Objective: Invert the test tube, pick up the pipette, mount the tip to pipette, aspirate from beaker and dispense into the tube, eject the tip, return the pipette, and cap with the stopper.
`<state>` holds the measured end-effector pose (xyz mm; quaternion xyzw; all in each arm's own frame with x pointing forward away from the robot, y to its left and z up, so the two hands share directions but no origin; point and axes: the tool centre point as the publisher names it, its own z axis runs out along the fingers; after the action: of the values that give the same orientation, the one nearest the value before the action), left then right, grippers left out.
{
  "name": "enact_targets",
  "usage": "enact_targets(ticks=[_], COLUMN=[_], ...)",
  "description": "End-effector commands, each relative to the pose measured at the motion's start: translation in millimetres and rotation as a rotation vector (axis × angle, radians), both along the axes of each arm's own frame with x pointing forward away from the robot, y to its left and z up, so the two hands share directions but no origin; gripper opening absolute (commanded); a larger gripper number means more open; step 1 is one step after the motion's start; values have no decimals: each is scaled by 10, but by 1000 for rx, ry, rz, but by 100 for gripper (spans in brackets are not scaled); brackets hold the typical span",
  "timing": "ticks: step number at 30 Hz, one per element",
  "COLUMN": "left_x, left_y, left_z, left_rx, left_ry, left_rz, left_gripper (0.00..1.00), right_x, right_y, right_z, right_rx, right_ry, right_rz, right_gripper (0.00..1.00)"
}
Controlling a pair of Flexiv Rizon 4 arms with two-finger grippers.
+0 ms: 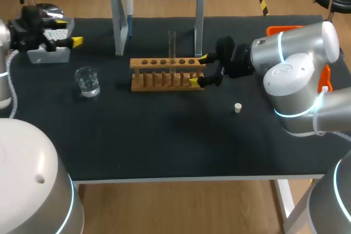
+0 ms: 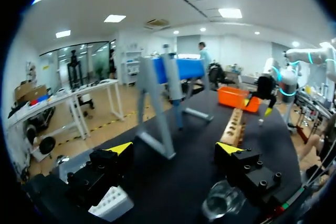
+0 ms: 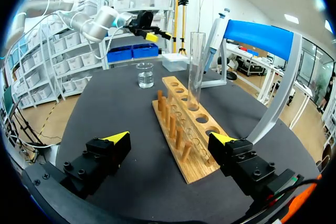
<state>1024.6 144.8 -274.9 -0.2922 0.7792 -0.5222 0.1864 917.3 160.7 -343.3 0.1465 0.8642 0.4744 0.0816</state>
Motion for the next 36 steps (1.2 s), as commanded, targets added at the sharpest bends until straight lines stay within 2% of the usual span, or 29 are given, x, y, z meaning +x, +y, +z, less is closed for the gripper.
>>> enact_targets(ticks=[1,8,36], left_x=[-5,58,58], left_y=[269,624,624], left_z=[-50,-132,-132], left_rx=[44,96,96], left_ry=[39,74,74], left_rz=[217,416,416], left_gripper=[100,100,100], right_x=[-3,-3,-3], right_y=[-3,-3,-3], right_z=[2,2,2], right_rx=[-2,-2,-2], right_ry=[1,1,1], right_rz=[0,0,0], right_gripper=[100,100,100])
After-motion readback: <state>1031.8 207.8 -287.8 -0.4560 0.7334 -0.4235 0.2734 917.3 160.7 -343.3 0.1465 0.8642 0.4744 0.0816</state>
